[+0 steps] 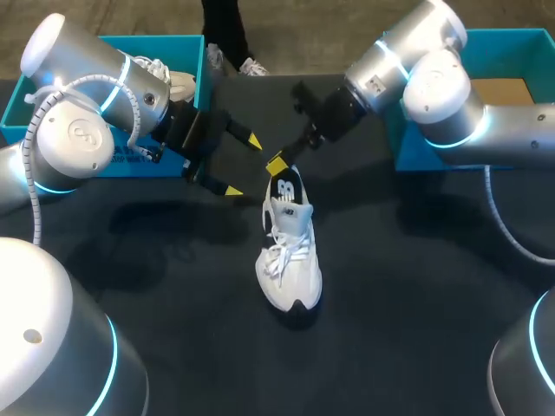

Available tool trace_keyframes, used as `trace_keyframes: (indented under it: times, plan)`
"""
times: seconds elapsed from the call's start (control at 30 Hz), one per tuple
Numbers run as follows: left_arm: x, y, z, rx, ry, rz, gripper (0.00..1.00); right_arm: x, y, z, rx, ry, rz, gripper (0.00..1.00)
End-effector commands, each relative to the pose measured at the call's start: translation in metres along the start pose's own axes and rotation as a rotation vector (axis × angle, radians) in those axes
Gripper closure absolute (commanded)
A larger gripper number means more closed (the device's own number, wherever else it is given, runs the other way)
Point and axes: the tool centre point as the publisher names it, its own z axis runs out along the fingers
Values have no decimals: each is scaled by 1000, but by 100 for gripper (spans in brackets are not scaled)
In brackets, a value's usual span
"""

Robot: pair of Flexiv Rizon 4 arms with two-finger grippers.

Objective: Take the shoe out of the shoebox, open the shoe tongue, remove and reinsert the insole, then place the shoe into the shoebox

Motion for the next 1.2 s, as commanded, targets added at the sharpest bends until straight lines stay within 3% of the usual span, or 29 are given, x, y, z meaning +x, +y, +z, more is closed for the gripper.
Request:
trace_keyframes:
  times: [0.03, 0.3, 0.6, 0.67, 0.77, 0.83, 0.87, 1.07, 1.2]
  plan:
    - [0, 0, 0, -2, 0, 1, 0, 2, -3, -3, -11, -21, -1, 41]
    - [0, 0, 0, -2, 0, 1, 0, 7, 6, -8, -6, -28, -23, 50]
    - [0, 0, 0, -2, 0, 1, 0, 11, 19, -28, -22, -80, -44, 46]
    - [0, 0, 0, -2, 0, 1, 0, 11, 21, -33, -31, -104, -25, 51]
    - [0, 0, 0, -2, 0, 1, 0, 13, 23, -40, -52, -148, 11, 66]
    - [0, 0, 0, -2, 0, 1, 0, 14, 21, -46, -68, -187, 41, 92]
    - [0, 0, 0, -2, 0, 1, 0, 14, 21, -48, -73, -201, 49, 100]
    - [0, 0, 0, -2, 0, 1, 0, 15, 15, -59, -76, -310, 133, 100]
    - [0, 0, 0, -2, 0, 1, 0, 17, 14, -63, -8, -382, 191, 100]
